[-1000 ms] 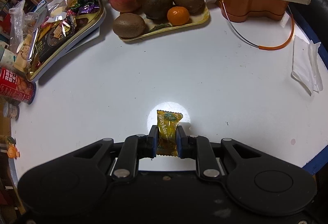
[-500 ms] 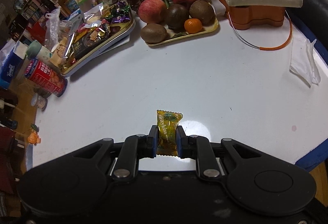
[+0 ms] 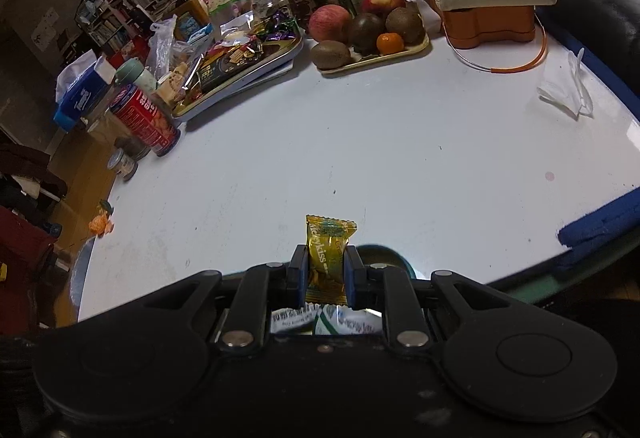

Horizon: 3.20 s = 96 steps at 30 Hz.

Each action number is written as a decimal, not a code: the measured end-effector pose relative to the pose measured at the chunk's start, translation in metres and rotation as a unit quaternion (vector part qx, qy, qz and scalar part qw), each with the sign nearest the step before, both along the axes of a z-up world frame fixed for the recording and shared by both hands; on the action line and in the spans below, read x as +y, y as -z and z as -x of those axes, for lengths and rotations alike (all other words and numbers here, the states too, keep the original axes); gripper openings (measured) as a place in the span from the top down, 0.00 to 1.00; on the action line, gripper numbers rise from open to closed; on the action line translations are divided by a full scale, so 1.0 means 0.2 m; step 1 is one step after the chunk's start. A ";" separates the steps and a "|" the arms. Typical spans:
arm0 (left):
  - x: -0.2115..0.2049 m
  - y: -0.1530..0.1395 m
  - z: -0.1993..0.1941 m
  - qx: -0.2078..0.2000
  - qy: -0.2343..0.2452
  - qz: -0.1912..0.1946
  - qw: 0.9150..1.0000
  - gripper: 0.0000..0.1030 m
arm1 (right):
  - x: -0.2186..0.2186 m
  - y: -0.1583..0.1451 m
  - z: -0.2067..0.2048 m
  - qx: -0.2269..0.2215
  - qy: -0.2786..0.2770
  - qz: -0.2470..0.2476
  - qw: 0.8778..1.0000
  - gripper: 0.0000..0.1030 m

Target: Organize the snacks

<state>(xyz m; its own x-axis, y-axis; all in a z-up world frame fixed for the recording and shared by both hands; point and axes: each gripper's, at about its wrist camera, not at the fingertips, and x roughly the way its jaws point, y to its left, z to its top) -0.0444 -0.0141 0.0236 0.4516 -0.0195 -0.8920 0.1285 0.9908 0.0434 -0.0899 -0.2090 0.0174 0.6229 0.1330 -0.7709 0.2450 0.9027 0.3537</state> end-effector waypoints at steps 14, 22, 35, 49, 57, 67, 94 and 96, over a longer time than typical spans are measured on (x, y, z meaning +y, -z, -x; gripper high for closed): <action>0.09 0.10 0.21 0.021 -0.017 0.017 0.999 0.46 | 0.25 0.09 0.34 -0.001 -0.057 0.058 0.997 0.76; 0.11 0.12 0.20 0.026 -0.029 0.019 0.999 0.46 | 0.27 0.08 0.34 -0.015 -0.061 0.071 0.995 0.57; 0.05 0.15 0.22 0.007 -0.007 0.001 1.000 0.46 | 0.25 0.13 0.31 0.030 -0.037 0.086 0.995 0.50; -0.01 0.15 0.25 -0.005 0.023 -0.014 1.000 0.46 | 0.23 0.16 0.30 0.055 -0.037 0.092 0.994 0.50; -0.02 0.16 0.26 0.005 0.020 -0.021 1.000 0.46 | 0.22 0.15 0.31 0.054 -0.031 0.087 0.994 0.50; -0.03 0.20 0.27 0.029 0.017 -0.013 0.999 0.46 | 0.22 0.15 0.32 0.053 -0.029 0.089 0.994 0.50; -0.05 0.19 0.28 0.031 0.038 -0.007 0.999 0.46 | 0.20 0.17 0.30 0.055 -0.026 0.087 0.994 0.50; -0.05 0.19 0.28 0.033 0.039 -0.005 0.999 0.46 | 0.20 0.17 0.30 0.057 -0.025 0.087 0.994 0.50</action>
<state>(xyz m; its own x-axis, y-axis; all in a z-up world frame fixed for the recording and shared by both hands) -0.1000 -0.0250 -0.0144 0.3898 -0.0441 -0.9198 0.2081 0.9772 0.0413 -0.1503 -0.1689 -0.0162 0.5269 0.0199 -0.8497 0.2285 0.9596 0.1642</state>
